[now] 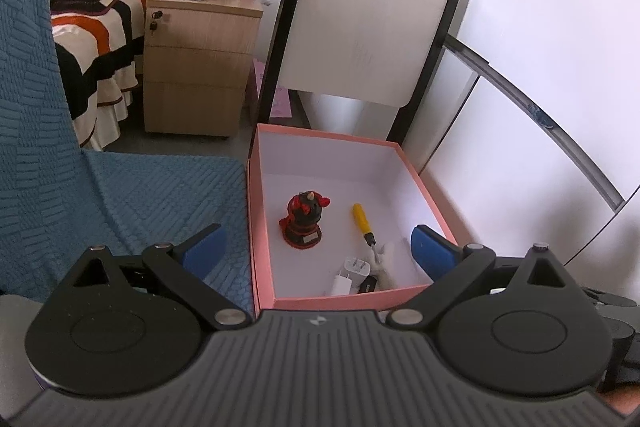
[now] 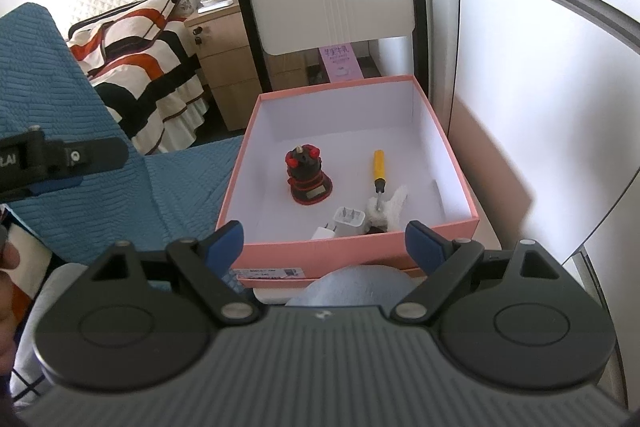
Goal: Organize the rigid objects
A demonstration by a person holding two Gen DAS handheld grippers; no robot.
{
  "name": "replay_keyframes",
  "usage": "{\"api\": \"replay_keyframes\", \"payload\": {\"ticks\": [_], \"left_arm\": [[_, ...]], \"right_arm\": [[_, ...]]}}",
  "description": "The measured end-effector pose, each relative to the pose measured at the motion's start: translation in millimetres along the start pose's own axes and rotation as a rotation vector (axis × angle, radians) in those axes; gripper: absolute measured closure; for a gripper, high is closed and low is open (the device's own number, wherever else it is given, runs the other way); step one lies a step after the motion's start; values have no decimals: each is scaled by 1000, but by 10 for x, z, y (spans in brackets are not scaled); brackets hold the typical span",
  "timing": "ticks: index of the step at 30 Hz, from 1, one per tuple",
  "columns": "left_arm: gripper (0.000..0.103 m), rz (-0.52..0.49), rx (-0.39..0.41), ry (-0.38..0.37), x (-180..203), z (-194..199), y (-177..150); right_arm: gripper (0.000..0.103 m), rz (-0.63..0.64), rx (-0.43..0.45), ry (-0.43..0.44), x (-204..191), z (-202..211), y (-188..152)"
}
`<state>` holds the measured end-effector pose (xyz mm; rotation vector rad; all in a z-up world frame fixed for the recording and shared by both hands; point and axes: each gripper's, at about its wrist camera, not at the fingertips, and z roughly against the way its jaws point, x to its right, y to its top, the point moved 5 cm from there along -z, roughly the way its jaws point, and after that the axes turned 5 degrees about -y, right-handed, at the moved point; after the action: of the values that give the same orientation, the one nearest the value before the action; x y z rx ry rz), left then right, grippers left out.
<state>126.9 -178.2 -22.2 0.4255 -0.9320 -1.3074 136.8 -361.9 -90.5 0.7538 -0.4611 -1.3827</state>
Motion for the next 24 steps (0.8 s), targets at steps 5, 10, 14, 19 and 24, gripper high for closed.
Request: {"api": "replay_keyframes", "payload": {"ticks": [5, 10, 14, 19, 24], "left_arm": [[3, 2, -5, 7, 2, -15, -10], [3, -3, -17, 8, 10, -43, -20], [3, -8, -24, 13, 14, -59, -36], [3, -2, -36, 12, 4, -89, -59], [3, -1, -37, 7, 12, -97, -80]], "right_arm": [[14, 1, -1, 1, 3, -6, 5], [14, -4, -5, -4, 14, -24, -2], [14, -8, -15, 2, 17, -33, -9], [14, -10, -25, 1, 27, -57, -27], [14, -5, -23, -6, 24, -55, -31]]}}
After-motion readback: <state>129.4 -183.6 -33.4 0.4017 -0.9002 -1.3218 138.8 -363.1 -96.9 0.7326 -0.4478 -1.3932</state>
